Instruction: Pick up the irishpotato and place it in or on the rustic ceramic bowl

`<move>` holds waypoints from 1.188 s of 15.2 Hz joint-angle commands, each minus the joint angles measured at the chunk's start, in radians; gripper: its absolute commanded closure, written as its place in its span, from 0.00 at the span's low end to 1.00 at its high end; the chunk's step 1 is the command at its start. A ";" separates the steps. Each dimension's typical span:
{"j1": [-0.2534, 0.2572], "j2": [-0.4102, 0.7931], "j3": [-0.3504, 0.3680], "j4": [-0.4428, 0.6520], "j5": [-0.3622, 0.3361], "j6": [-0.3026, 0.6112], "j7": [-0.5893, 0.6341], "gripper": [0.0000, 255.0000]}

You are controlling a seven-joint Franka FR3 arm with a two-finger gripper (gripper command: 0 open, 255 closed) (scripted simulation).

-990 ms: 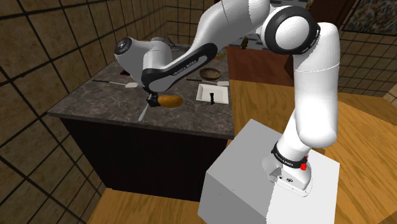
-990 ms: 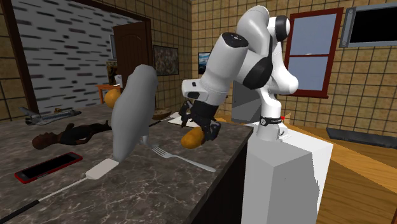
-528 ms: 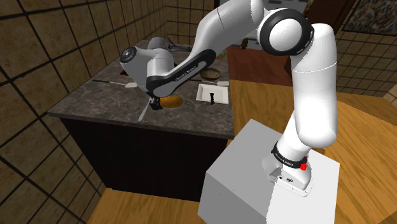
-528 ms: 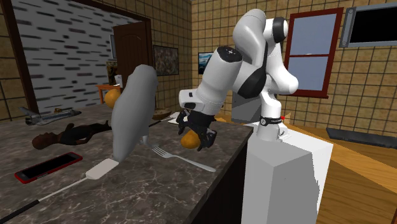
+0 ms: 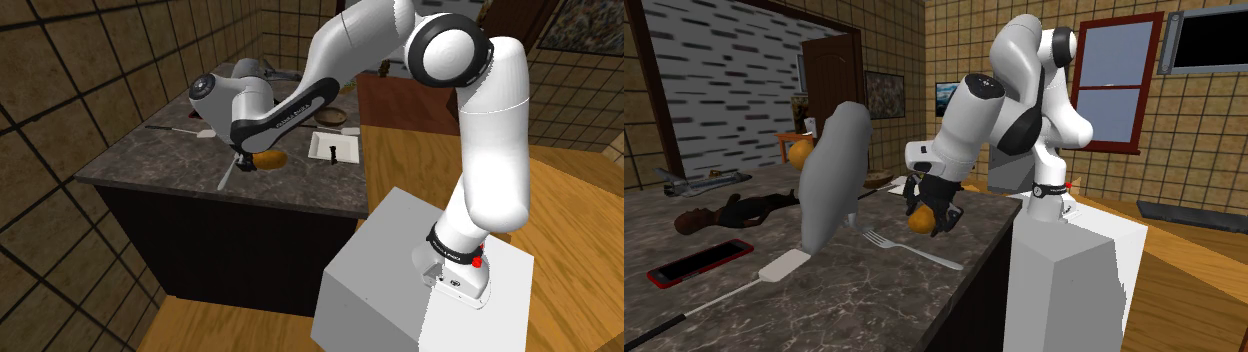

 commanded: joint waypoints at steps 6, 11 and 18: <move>0.000 0.000 0.000 0.000 0.000 0.000 0.000 1.00; -0.001 -0.014 0.003 0.006 0.008 -0.016 -0.012 1.00; -0.004 -0.057 0.012 0.034 0.034 -0.076 -0.053 1.00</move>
